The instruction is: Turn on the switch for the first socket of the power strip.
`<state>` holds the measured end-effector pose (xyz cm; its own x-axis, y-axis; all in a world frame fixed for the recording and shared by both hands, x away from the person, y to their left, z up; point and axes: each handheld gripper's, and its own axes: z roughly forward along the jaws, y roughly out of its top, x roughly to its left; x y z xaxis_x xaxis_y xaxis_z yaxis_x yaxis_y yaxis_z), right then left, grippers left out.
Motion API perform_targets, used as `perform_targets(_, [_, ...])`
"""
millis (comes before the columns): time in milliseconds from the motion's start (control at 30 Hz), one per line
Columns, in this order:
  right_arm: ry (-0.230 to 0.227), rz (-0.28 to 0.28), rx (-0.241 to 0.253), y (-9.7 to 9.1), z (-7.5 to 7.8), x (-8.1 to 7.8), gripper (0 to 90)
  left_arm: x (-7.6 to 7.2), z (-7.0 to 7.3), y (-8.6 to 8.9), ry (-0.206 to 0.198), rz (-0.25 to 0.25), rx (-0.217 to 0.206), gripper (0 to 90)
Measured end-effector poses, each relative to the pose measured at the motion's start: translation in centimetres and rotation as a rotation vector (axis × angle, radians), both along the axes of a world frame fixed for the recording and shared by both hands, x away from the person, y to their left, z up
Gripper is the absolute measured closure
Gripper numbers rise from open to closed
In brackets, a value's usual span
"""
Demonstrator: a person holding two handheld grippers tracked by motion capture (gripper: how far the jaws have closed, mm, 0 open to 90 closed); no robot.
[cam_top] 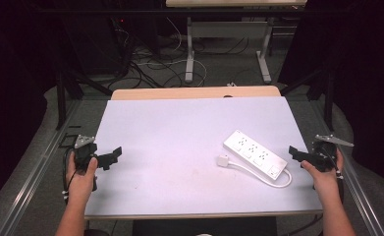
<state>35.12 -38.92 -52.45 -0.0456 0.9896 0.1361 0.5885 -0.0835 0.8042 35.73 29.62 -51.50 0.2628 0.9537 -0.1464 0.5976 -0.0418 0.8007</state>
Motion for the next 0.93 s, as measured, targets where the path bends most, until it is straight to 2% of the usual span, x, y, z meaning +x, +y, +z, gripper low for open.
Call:
perform_targets(67, [-0.013,0.003,-0.020,0.25,-0.25,0.14,1.0,0.07,-0.26,-0.13,0.006,0.001,0.000,0.4])
perform_targets(100, [0.003,0.009,-0.023,0.35,-0.28,0.10,1.0,0.11,-0.37,-0.19,0.005,-0.001,-0.001,0.4])
perform_targets(133, [-0.004,0.022,-0.032,0.34,-0.39,0.16,1.0,0.12,-0.44,-0.22,0.006,-0.001,0.002,0.4])
perform_targets(367, [0.012,0.018,-0.023,0.63,-0.66,0.24,1.0,0.17,-0.62,-0.27,0.015,-0.001,0.003,0.4])
perform_targets(500, [0.001,0.017,-0.032,0.58,-0.75,0.29,1.0,0.17,-0.65,-0.21,0.014,0.002,0.003,0.4])
perform_targets(833, [0.015,0.019,-0.021,0.39,-0.91,0.30,1.0,0.29,-0.84,-0.12,0.016,0.004,0.003,0.4])
perform_targets(933, [0.005,0.004,-0.017,0.39,-1.04,0.33,1.1,0.33,-0.88,-0.11,0.019,0.006,0.004,0.3])
